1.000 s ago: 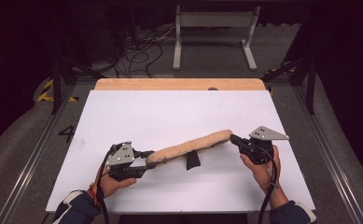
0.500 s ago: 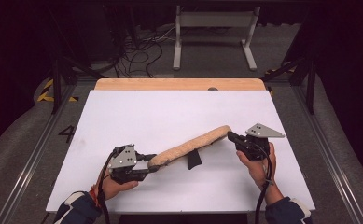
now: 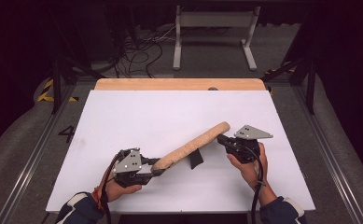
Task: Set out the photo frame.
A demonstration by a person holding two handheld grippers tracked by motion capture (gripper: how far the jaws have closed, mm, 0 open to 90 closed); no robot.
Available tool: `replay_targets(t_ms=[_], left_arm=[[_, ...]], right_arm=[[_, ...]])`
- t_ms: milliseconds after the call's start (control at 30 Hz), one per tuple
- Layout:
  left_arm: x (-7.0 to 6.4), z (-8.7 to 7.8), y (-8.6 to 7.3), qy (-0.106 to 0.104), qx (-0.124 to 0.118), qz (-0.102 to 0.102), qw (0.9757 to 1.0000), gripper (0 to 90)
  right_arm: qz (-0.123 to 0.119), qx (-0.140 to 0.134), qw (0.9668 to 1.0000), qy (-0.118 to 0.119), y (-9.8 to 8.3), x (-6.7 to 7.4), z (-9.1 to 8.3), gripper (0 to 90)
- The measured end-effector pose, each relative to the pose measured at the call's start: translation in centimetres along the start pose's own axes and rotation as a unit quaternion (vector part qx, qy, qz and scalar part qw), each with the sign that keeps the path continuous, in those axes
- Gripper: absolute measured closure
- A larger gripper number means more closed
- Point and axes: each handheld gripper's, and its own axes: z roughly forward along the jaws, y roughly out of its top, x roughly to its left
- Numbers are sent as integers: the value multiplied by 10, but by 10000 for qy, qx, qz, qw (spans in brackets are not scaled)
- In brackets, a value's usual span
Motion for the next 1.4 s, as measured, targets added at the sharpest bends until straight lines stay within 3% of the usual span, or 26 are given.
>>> replay_targets(t_ms=[267,500,667,933,1400], left_arm=[[-6,5,3,-80,21,75,9999,646],[-13,10,7,-174,20,133,9998,641],[-17,12,9,-172,62,164,9997,636],[-26,19,13,-319,88,277,9991,620],[-34,29,16,-439,65,230,9987,599]], right_arm=[[84,-7,10000,22,1,2,2,827],[-9,-19,9998,221,6,14,4,794],[-21,-21,9998,220,9,21,8,814],[122,-17,9996,250,8,21,9,813],[256,18,9992,315,11,20,17,779]])
